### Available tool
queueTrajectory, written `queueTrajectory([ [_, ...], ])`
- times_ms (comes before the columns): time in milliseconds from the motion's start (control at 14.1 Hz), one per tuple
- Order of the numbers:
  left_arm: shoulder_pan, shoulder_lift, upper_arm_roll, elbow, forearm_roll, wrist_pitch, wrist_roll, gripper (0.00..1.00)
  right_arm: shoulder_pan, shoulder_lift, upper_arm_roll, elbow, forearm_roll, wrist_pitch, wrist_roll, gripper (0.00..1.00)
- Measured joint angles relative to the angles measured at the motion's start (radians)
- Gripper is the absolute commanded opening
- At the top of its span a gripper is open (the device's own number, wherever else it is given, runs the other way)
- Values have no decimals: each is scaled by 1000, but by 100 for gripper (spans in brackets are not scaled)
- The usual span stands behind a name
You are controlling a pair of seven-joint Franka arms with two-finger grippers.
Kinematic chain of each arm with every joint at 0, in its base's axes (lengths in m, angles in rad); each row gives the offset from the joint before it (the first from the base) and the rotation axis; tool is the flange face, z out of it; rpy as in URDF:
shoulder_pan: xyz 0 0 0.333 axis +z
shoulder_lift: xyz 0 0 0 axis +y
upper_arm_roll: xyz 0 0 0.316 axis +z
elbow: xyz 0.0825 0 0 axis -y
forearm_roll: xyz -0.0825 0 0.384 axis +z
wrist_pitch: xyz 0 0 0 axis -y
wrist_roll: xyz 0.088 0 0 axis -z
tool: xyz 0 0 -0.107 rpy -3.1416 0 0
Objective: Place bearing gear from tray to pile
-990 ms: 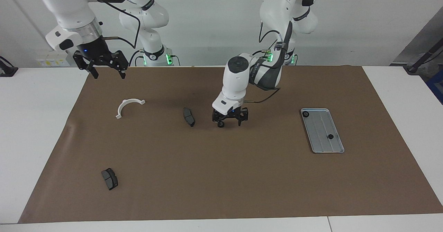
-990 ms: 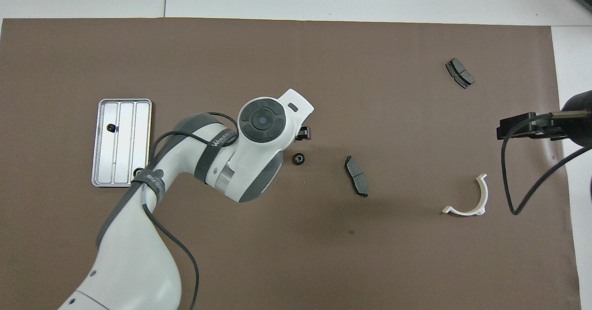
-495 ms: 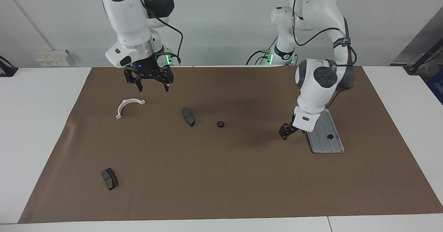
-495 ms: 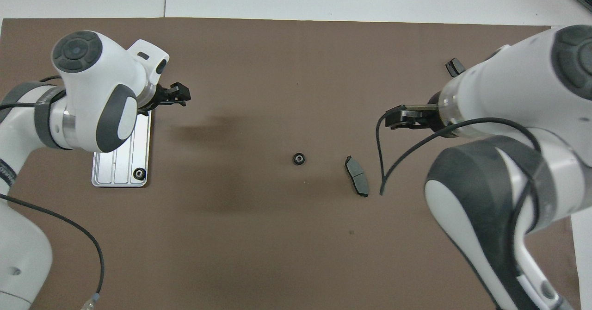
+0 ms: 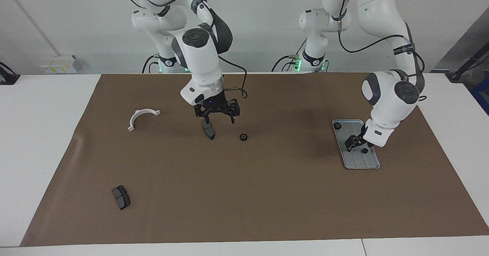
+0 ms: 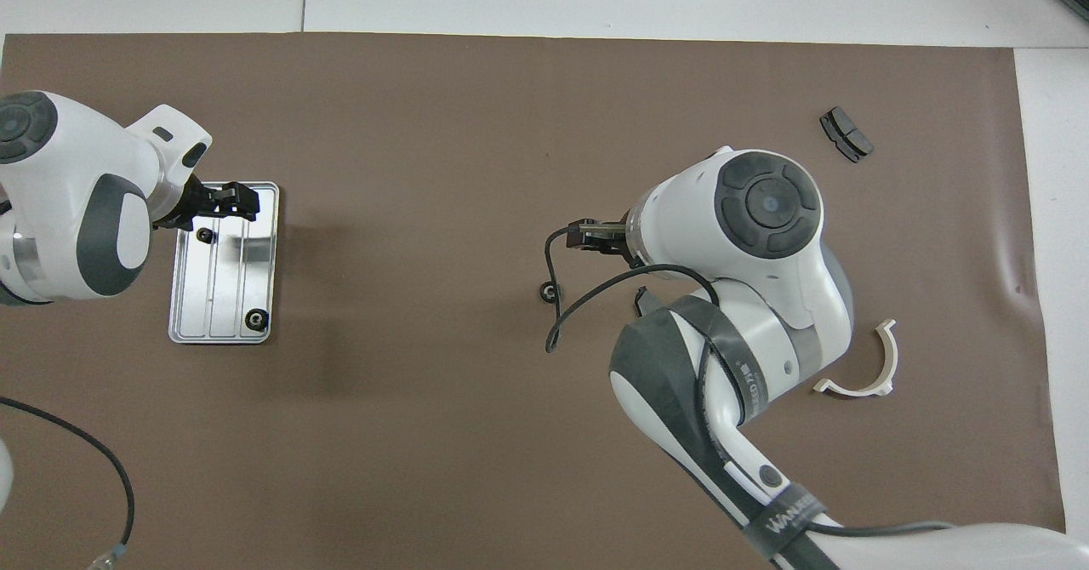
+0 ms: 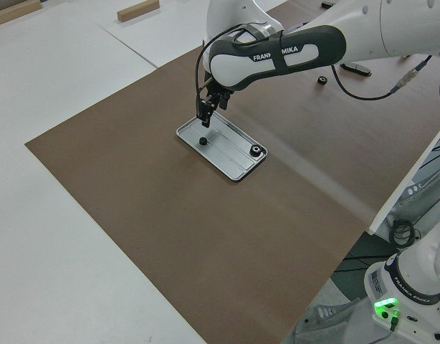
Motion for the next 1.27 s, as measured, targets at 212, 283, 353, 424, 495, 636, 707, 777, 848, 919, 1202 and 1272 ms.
queueTrajectory([
  [212, 39, -4, 0, -87, 0, 111, 35, 74, 4, 78, 45, -23, -118, 91, 93, 100],
  [283, 50, -4, 0, -104, 0, 129, 38, 70, 7, 100, 65, -29, -172, 104, 134, 100],
  [353, 56, -4, -1, -110, 0, 131, 40, 67, 12, 119, 80, -32, -218, 112, 167, 100],
  [424, 58, -5, -1, -112, 0, 131, 40, 63, 15, 140, 96, -35, -267, 128, 208, 100],
  [495, 58, -5, -1, -113, 0, 131, 40, 60, 16, 166, 116, -36, -326, 142, 261, 100],
  [636, 58, -6, -3, -115, 0, 131, 40, 52, 19, 225, 150, -37, -436, 159, 352, 100],
  [707, 58, -6, -4, -115, 0, 132, 40, 48, 23, 248, 155, -37, -460, 164, 368, 100],
  [777, 58, -6, -4, -116, 0, 132, 40, 47, 25, 260, 155, -37, -465, 165, 369, 95],
  [848, 58, -6, -4, -117, 0, 133, 40, 46, 25, 265, 155, -37, -466, 165, 369, 86],
  [919, 58, -6, -4, -118, 0, 134, 40, 43, 25, 266, 155, -37, -466, 165, 369, 74],
  [1202, 58, -6, -4, -121, 0, 139, 40, 32, 25, 266, 155, -36, -466, 165, 369, 58],
  [1272, 58, -6, -4, -122, 0, 141, 40, 31, 25, 266, 155, -36, -466, 166, 369, 58],
])
